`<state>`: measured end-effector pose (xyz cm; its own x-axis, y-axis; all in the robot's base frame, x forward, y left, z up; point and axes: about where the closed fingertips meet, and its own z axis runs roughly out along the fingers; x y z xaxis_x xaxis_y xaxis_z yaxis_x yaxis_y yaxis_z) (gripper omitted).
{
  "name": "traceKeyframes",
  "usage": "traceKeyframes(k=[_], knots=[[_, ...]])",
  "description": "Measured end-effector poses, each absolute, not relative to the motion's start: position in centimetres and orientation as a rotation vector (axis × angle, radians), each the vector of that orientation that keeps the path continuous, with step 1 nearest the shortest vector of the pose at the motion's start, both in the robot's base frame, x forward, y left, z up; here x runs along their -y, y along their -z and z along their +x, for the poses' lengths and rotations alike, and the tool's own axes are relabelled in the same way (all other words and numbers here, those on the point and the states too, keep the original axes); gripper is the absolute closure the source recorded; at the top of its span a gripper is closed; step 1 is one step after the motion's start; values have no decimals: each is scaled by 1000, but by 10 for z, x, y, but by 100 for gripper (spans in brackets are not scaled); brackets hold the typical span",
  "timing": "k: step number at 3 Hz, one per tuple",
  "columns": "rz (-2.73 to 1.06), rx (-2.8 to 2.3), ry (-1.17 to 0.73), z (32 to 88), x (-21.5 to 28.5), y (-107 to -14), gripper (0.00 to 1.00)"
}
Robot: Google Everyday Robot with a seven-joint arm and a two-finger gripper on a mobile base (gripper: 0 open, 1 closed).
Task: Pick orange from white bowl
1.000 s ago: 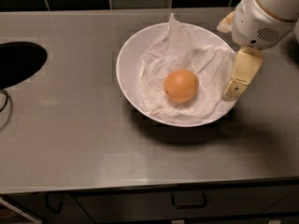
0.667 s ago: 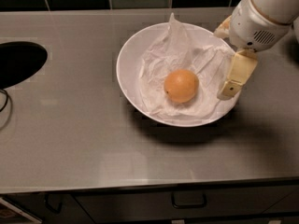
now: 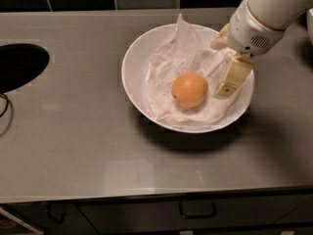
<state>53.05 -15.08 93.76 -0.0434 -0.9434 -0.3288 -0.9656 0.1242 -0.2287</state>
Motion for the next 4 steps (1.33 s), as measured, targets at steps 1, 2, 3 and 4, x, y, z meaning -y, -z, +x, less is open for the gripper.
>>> traceKeyframes(k=[1, 2, 3, 4], knots=[[-1871, -1991, -94, 538, 140, -931, 26], [-1889, -1978, -106, 540, 133, -927, 26], [-1910, -1967, -127, 541, 125, -921, 28], [-1934, -1948, -153, 540, 115, -915, 29]])
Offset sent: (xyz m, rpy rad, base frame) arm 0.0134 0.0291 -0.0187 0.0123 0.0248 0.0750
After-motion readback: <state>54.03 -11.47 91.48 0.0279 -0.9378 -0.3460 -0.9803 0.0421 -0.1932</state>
